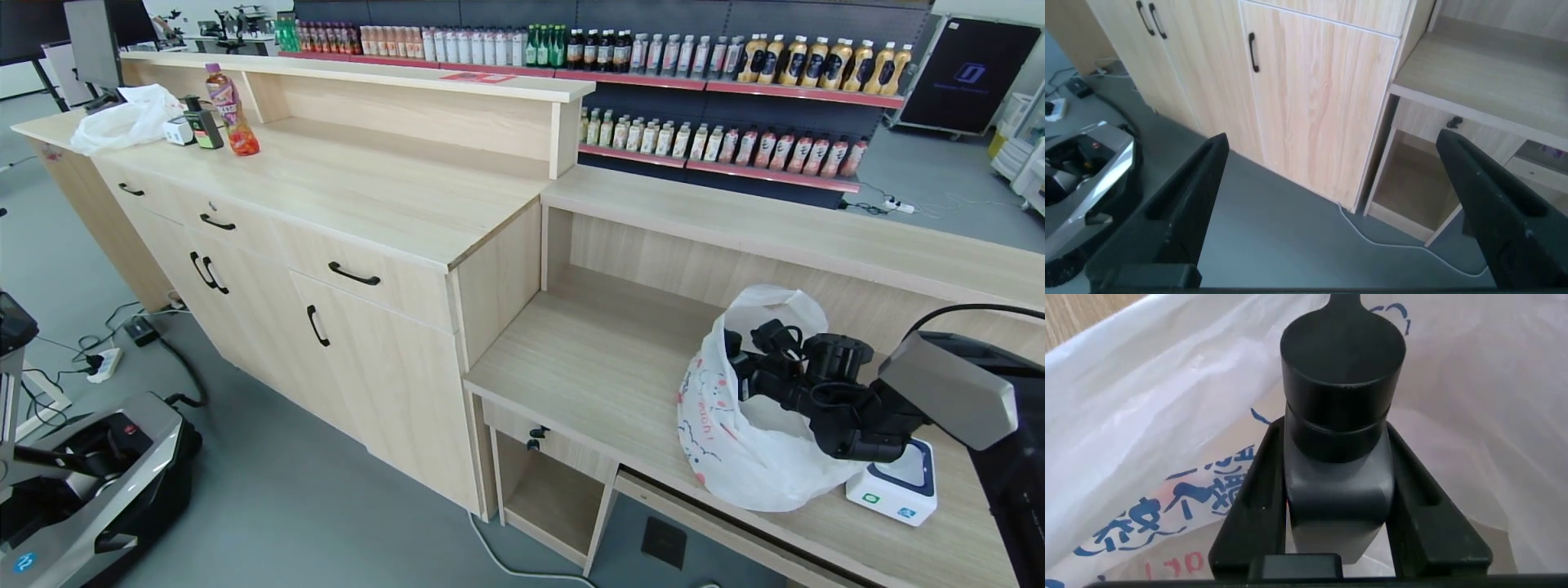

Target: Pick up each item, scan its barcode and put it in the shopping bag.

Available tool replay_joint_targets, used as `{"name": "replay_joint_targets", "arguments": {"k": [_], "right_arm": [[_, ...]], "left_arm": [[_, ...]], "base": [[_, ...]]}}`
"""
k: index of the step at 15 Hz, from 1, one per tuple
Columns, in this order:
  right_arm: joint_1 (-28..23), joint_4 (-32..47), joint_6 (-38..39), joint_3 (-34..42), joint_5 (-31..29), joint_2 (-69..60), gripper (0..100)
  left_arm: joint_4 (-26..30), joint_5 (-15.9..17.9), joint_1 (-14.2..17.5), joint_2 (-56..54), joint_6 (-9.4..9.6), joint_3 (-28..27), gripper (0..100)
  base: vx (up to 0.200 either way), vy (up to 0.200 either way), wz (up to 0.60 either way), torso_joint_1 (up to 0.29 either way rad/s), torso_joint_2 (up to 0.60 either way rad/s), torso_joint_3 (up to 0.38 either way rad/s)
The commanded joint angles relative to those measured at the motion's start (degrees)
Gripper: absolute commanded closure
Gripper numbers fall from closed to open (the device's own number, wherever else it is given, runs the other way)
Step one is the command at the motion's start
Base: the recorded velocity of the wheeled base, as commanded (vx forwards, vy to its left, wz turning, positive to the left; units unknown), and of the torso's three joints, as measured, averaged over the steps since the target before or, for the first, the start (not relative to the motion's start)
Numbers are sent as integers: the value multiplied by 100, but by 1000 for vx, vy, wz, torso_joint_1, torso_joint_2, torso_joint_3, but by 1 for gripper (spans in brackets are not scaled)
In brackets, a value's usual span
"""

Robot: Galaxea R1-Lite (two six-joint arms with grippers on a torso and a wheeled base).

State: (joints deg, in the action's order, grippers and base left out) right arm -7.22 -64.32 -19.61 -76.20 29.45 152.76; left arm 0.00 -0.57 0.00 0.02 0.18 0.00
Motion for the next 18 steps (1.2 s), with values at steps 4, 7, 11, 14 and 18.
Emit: {"name": "replay_joint_targets", "arguments": {"k": [4,7,11,14,18], "right_arm": [[-8,60,-42,35,-10,35,100],[-8,68,-34,71,-1,-27,0],[-8,51,-25,361,-1,-273,0],[1,121,-51,730,-89,-836,0],[-166,1035,-948,1239,-256,-1820,0]], "left_arm": [[0,-4,0,-2,-1,0,0],[0,-4,0,-2,-1,0,0],[0,-4,0,-2,-1,0,0],[-9,-4,0,-2,-1,0,0],[0,-4,0,-2,-1,0,0]], "base": [[0,0,0,0,0,0],[0,0,0,0,0,0],[0,0,0,0,0,0],[0,0,0,0,0,0],[0,0,0,0,0,0]]}}
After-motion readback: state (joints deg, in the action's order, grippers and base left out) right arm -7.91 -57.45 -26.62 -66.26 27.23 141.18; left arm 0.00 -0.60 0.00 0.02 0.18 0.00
